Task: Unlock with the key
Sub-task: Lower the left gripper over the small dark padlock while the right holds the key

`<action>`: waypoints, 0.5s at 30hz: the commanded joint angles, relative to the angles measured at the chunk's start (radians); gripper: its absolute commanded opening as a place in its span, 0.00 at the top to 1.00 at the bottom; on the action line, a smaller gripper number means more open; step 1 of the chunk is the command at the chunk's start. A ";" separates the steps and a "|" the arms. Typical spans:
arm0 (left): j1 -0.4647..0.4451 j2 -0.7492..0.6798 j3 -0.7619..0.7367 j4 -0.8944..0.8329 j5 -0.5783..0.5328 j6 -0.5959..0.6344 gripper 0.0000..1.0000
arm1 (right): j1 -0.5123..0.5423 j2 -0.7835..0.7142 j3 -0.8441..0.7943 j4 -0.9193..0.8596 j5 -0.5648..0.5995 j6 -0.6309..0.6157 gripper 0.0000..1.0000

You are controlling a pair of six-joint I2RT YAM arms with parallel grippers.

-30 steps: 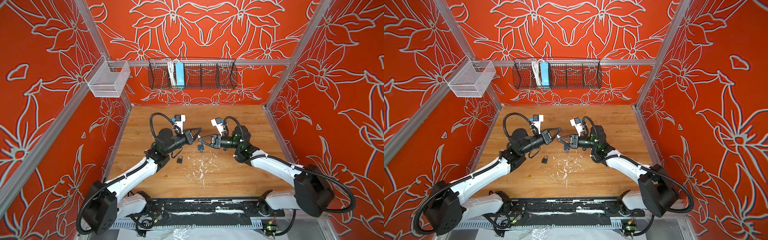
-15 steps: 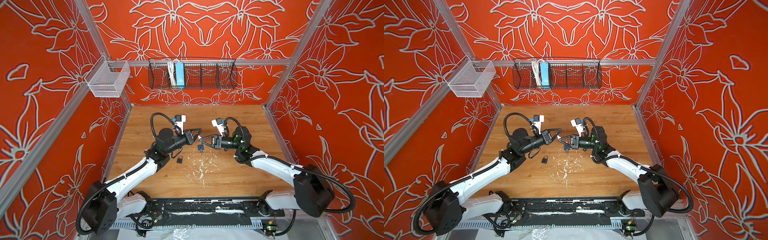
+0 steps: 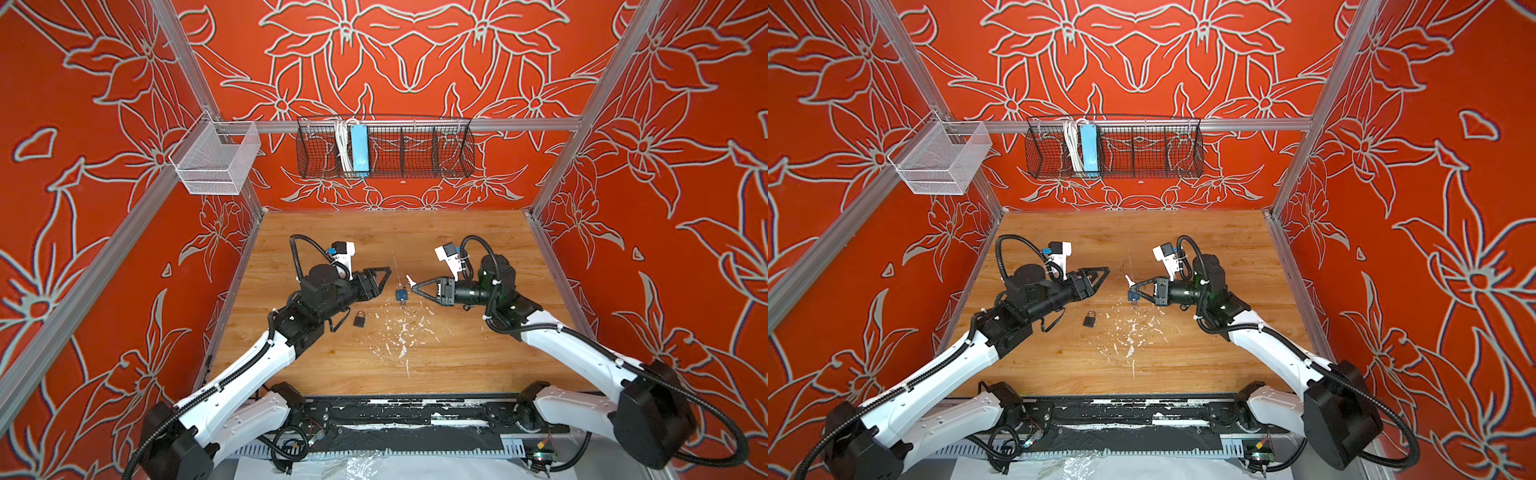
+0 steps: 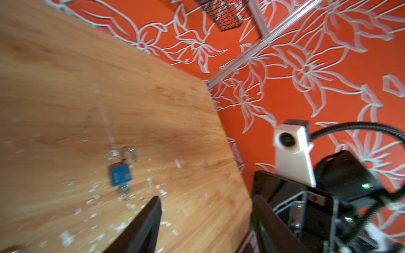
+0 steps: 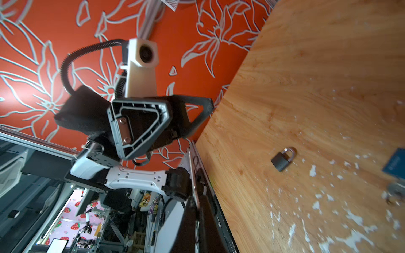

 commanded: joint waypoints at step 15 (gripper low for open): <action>-0.028 0.304 0.153 -0.663 -0.253 -0.066 0.07 | 0.015 0.075 -0.051 -0.291 0.053 -0.164 1.00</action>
